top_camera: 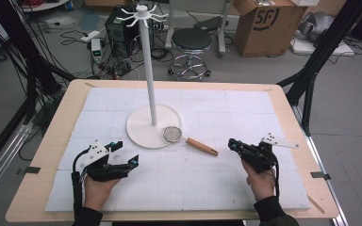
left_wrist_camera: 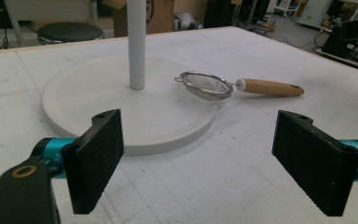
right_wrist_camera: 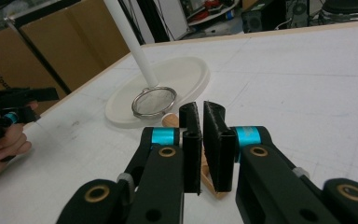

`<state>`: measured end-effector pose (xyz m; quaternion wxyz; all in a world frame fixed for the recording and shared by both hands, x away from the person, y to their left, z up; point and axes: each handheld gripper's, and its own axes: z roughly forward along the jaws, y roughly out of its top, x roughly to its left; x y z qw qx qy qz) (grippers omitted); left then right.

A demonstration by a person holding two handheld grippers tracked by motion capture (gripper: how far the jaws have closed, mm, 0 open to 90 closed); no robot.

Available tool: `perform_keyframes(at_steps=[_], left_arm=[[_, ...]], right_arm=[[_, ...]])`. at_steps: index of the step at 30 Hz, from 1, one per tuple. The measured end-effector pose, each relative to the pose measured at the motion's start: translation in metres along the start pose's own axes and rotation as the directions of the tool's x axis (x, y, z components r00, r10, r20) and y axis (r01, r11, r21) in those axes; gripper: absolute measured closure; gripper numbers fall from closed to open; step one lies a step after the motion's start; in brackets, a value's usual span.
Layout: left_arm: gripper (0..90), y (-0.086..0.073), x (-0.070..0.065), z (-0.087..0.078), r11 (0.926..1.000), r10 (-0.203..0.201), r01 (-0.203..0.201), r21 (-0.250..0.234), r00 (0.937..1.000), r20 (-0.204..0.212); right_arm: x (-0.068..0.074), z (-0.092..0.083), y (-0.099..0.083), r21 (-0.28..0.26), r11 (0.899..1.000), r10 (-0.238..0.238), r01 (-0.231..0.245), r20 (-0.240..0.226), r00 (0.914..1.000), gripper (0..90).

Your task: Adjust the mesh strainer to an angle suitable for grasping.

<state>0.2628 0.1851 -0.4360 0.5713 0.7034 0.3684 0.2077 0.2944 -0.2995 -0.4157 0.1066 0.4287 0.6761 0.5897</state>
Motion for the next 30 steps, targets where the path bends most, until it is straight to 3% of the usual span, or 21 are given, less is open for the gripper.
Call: perform_keyframes(at_steps=[3, 8, 17, 21, 30], left_arm=[[17.1, 0.000, 0.000, 0.000, 1.0000, -0.001, 0.001, -0.001, 1.0000, 0.000], [17.1, 0.000, 0.000, 0.000, 1.0000, -0.004, 0.004, 0.000, 1.0000, -0.002], [17.2, 0.000, 0.000, 0.000, 1.0000, 0.001, -0.001, -0.001, 1.0000, -0.004], [17.2, -0.001, 0.000, 0.001, 1.0000, 0.000, 0.000, 0.007, 1.0000, -0.007], [17.2, -0.001, 0.000, 0.002, 1.0000, 0.003, -0.003, 0.000, 1.0000, -0.004]], right_arm=[[0.003, 0.004, 0.004, 0.010, 0.999, -0.034, 0.033, 0.015, 0.9993, 88.7], [0.008, 0.016, 0.012, 0.019, 0.999, -0.029, 0.029, 0.001, 0.9996, 89.4], [0.003, 0.042, 0.018, 0.031, 0.998, 0.050, -0.049, -0.014, 0.9987, 89.4], [-0.003, 0.052, 0.017, 0.044, 0.993, 0.108, -0.108, -0.017, 0.9940, 89.4], [-0.004, 0.064, 0.027, 0.086, 0.987, 0.138, -0.137, -0.008, 0.9904, 89.5]])
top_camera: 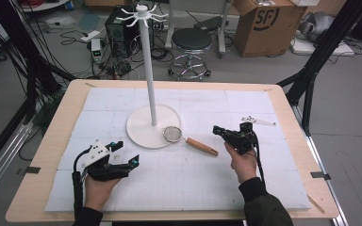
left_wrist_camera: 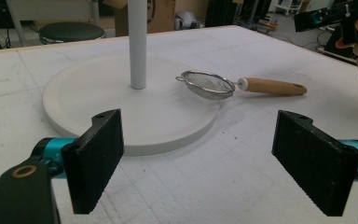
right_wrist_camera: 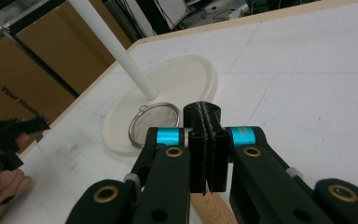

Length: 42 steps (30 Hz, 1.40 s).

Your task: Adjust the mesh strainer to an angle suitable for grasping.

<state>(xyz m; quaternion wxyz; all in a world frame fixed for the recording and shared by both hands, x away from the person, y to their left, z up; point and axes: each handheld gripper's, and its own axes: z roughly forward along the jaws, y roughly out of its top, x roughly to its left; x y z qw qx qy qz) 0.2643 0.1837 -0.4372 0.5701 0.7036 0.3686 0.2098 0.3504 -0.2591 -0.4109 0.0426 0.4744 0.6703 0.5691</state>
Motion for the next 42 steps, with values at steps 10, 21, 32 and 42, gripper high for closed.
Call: perform_keyframes(at_steps=[10, 21, 32, 42], left_arm=[[17.2, 0.000, 0.000, 0.000, 1.0000, -0.002, 0.002, -0.001, 1.0000, 0.002], [17.2, 0.000, 0.000, 0.000, 1.0000, -0.009, 0.009, -0.005, 0.9999, 0.008], [17.2, 0.000, 0.000, 0.000, 0.9999, -0.012, 0.012, -0.002, 0.9999, 0.012], [17.3, 0.000, -0.001, 0.000, 0.9999, -0.014, 0.014, -0.003, 0.9997, 0.018]], right_arm=[[0.001, 0.018, 0.011, 0.039, 0.999, 0.033, -0.032, -0.006, 0.9995, 89.4], [0.003, 0.046, 0.021, 0.120, 0.990, 0.083, -0.079, -0.029, 0.9961, 89.5], [0.014, 0.087, 0.013, 0.248, 0.962, 0.122, -0.113, -0.019, 0.9924, 89.5], [0.016, 0.109, 0.006, 0.333, 0.930, 0.152, -0.154, 0.032, 0.9878, 89.5]])
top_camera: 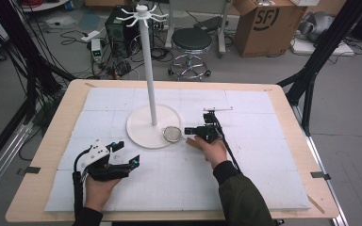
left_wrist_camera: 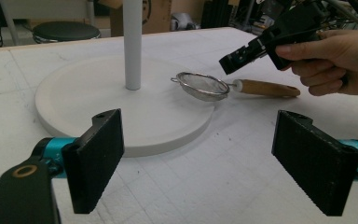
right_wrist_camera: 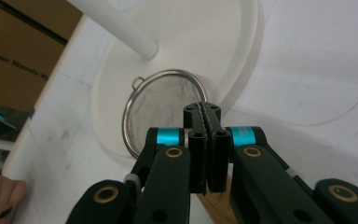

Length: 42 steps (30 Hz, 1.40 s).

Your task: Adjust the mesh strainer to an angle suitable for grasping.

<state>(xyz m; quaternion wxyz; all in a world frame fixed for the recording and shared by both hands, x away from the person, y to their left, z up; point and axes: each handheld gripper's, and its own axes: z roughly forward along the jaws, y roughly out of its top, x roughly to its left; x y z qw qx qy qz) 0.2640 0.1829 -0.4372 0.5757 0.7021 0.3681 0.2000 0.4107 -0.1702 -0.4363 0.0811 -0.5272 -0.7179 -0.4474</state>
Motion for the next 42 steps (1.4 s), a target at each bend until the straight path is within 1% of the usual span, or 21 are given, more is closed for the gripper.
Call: perform_keyframes(at_steps=[2, 5, 7, 11, 14, 18, 19, 22, 26, 27, 28, 29, 30, 34, 38, 39, 40, 42], left_arm=[[17.4, 0.000, 0.000, 0.000, 1.0000, 0.003, -0.003, -0.002, 1.0000, 0.006], [17.4, 0.000, 0.000, 0.000, 1.0000, 0.003, -0.003, -0.001, 1.0000, 0.004], [17.4, 0.000, 0.000, 0.000, 1.0000, 0.003, -0.003, -0.002, 1.0000, 0.004], [17.5, 0.000, 0.000, 0.000, 1.0000, 0.004, -0.004, 0.002, 1.0000, 0.004], [17.5, 0.000, 0.000, 0.000, 1.0000, 0.004, -0.004, 0.002, 1.0000, 0.001], [17.5, 0.000, -0.001, 0.000, 1.0000, 0.002, -0.002, 0.004, 1.0000, 0.000], [17.5, 0.000, -0.001, 0.000, 1.0000, 0.003, -0.003, 0.007, 1.0000, -0.002], [17.5, 0.000, -0.001, 0.000, 1.0000, 0.004, -0.004, 0.007, 1.0000, -0.002], [17.6, 0.000, -0.001, 0.000, 1.0000, 0.006, -0.006, 0.006, 1.0000, 0.002], [17.6, 0.000, -0.001, 0.000, 1.0000, 0.004, -0.004, 0.005, 1.0000, 0.002], [17.6, 0.000, -0.001, 0.000, 1.0000, 0.004, -0.004, 0.005, 1.0000, 0.002], [17.6, 0.000, -0.001, 0.000, 1.0000, 0.004, -0.004, 0.005, 1.0000, 0.002], [17.6, 0.000, -0.001, 0.000, 1.0000, 0.005, -0.005, 0.006, 1.0000, 0.003], [17.6, 0.000, -0.001, 0.000, 1.0000, 0.006, -0.006, 0.007, 1.0000, 0.004], [17.6, 0.000, -0.001, 0.000, 0.9999, 0.007, -0.007, 0.011, 1.0000, 0.004], [17.6, 0.000, -0.001, 0.000, 0.9999, 0.007, -0.007, 0.011, 1.0000, 0.002], [17.6, 0.000, -0.001, 0.000, 0.9999, 0.008, -0.008, 0.012, 1.0000, 0.004], [17.6, 0.000, -0.001, 0.001, 0.9999, 0.007, -0.007, 0.013, 1.0000, 0.005]], right_arm=[[0.000, 0.004, -0.001, 0.021, 1.000, -0.007, 0.006, 0.019, 0.9998, 89.4], [0.001, 0.008, -0.003, 0.055, 0.998, -0.010, 0.008, 0.033, 0.9994, 89.5], [0.002, 0.010, -0.004, 0.065, 0.998, -0.009, 0.007, 0.028, 0.9996, 89.5], [0.006, 0.012, -0.006, 0.098, 0.995, -0.031, 0.029, 0.021, 0.9993, 89.5], [0.011, 0.014, -0.009, 0.135, 0.990, -0.051, 0.049, 0.014, 0.9986, 89.5], [0.020, 0.017, -0.014, 0.184, 0.979, -0.088, 0.084, 0.015, 0.9960, 89.5], [0.021, 0.019, -0.015, 0.191, 0.977, -0.094, 0.090, 0.007, 0.9956, 89.5], [0.025, 0.024, -0.019, 0.211, 0.971, -0.114, 0.110, 0.004, 0.9935, 89.7], [0.028, 0.026, -0.024, 0.222, 0.968, -0.123, 0.118, 0.005, 0.9924, 89.8], [0.029, 0.026, -0.027, 0.223, 0.967, -0.121, 0.119, -0.006, 0.9927, 89.8], [0.030, 0.026, -0.029, 0.229, 0.965, -0.127, 0.125, -0.009, 0.9919, 89.8], [0.030, 0.026, -0.029, 0.229, 0.965, -0.127, 0.125, -0.009, 0.9919, 89.8], [0.031, 0.026, -0.031, 0.239, 0.962, -0.130, 0.130, -0.018, 0.9914, 89.8], [0.034, 0.025, -0.033, 0.262, 0.955, -0.133, 0.137, -0.033, 0.9906, 89.8], [0.037, 0.025, -0.036, 0.287, 0.945, -0.147, 0.156, -0.055, 0.9877, 89.8], [0.037, 0.025, -0.036, 0.287, 0.945, -0.147, 0.156, -0.055, 0.9877, 89.8], [0.038, 0.024, -0.038, 0.297, 0.941, -0.151, 0.162, -0.061, 0.9867, 89.8], [0.038, 0.023, -0.039, 0.299, 0.940, -0.149, 0.162, -0.065, 0.9866, 89.8]])
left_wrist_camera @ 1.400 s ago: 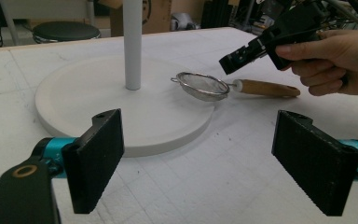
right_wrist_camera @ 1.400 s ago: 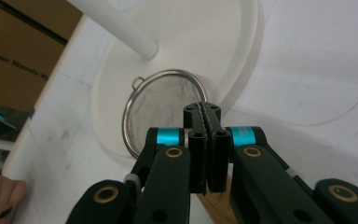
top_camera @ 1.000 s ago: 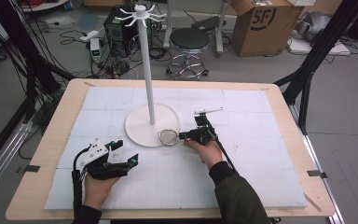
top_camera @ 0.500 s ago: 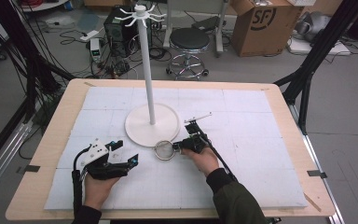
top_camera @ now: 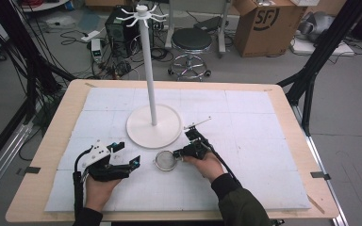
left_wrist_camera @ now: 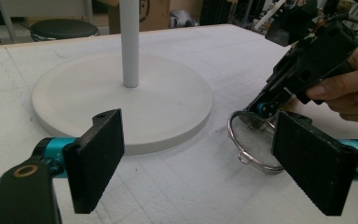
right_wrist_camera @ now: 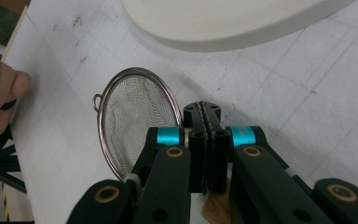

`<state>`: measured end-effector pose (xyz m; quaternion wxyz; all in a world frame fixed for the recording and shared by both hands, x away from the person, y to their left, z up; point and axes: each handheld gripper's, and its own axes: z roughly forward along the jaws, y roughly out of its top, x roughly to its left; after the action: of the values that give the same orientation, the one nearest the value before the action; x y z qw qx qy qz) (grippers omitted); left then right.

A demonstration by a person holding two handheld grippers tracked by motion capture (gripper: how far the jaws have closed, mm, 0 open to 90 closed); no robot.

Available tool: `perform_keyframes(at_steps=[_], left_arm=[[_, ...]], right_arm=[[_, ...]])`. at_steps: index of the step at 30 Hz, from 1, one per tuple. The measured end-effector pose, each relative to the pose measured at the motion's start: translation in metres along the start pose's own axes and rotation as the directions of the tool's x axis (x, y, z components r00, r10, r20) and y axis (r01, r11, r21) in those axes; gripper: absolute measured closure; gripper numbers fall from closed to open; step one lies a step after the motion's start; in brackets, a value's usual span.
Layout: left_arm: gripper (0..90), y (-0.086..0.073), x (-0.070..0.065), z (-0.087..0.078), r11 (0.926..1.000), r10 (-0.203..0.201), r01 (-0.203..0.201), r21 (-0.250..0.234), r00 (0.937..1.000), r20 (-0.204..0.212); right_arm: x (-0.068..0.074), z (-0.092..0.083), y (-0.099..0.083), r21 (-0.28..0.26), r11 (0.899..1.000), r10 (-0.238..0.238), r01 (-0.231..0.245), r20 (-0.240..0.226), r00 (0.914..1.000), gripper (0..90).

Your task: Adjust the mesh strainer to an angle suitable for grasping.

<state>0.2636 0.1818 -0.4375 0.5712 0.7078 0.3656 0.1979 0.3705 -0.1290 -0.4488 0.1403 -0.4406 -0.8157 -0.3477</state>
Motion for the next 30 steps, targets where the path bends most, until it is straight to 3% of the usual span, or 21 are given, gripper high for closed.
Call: perform_keyframes(at_steps=[17, 20, 26, 27, 30], left_arm=[[17.7, 0.000, 0.000, 0.001, 1.0000, -0.001, 0.001, 0.009, 1.0000, 0.000], [17.7, 0.000, -0.001, 0.001, 0.9999, -0.001, 0.001, 0.010, 1.0000, -0.001], [17.7, -0.001, 0.000, 0.000, 0.9999, -0.002, 0.002, 0.011, 1.0000, -0.001], [17.7, -0.001, 0.000, 0.000, 0.9999, -0.002, 0.002, 0.012, 1.0000, -0.003], [17.7, -0.001, -0.001, 0.000, 0.9999, -0.002, 0.002, 0.012, 1.0000, -0.003]], right_arm=[[-0.002, -0.008, -0.011, 0.019, 1.000, -0.006, 0.006, -0.019, 0.9998, 89.8], [-0.004, -0.016, -0.011, -0.040, 0.999, -0.017, 0.019, 0.037, 0.9992, 89.9], [-0.014, -0.045, -0.021, -0.129, 0.992, 0.009, -0.005, 0.036, 0.9993, 90.0], [-0.020, -0.062, -0.033, -0.164, 0.986, 0.025, -0.021, 0.026, 0.9993, 89.9], [-0.030, -0.079, -0.053, -0.195, 0.980, 0.051, -0.046, 0.021, 0.9985, 89.9]])
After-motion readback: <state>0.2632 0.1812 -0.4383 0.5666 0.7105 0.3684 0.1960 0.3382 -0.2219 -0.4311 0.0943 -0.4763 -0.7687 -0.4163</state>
